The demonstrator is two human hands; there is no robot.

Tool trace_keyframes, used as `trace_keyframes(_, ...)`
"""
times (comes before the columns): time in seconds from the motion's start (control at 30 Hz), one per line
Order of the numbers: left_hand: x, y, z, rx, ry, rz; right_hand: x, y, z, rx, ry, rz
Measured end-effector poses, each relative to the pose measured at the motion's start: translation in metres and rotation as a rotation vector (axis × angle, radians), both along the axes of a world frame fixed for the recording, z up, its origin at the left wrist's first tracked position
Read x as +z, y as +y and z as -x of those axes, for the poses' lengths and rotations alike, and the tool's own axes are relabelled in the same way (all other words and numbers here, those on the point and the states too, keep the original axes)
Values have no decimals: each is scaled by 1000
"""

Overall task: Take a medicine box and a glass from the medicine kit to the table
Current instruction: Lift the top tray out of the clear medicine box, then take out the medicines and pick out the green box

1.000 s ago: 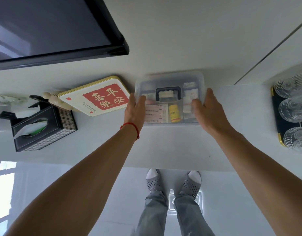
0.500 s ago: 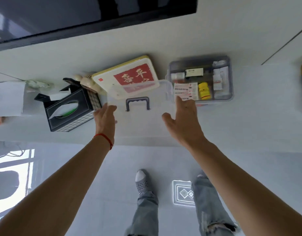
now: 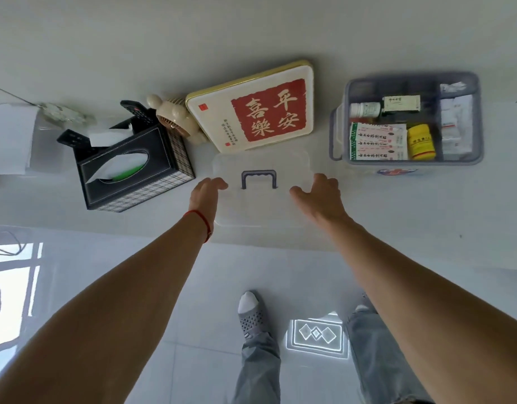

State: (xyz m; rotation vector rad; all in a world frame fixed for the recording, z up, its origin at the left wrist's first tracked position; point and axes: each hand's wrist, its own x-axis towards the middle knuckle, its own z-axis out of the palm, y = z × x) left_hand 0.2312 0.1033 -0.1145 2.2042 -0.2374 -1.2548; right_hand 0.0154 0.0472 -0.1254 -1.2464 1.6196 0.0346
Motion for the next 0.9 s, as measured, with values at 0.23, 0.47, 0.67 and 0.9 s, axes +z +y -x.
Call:
trace_keyframes(0.23, -22, 0, -7, 22, -50, -17, -32, -11, 1, 61, 13, -2)
trace_keyframes(0.47, -6, 3, 16, -357, -374, -19, -14, -3, 20, 172, -9, 113)
trace_keyframes(0.67, 38, -28, 99, -861, -626, 353, 41, 7, 73, 244, -61, 422)
trace_keyframes(0.9, 64, -86, 183, -987, -657, 570, 69, -45, 155, 102, 138, 754)
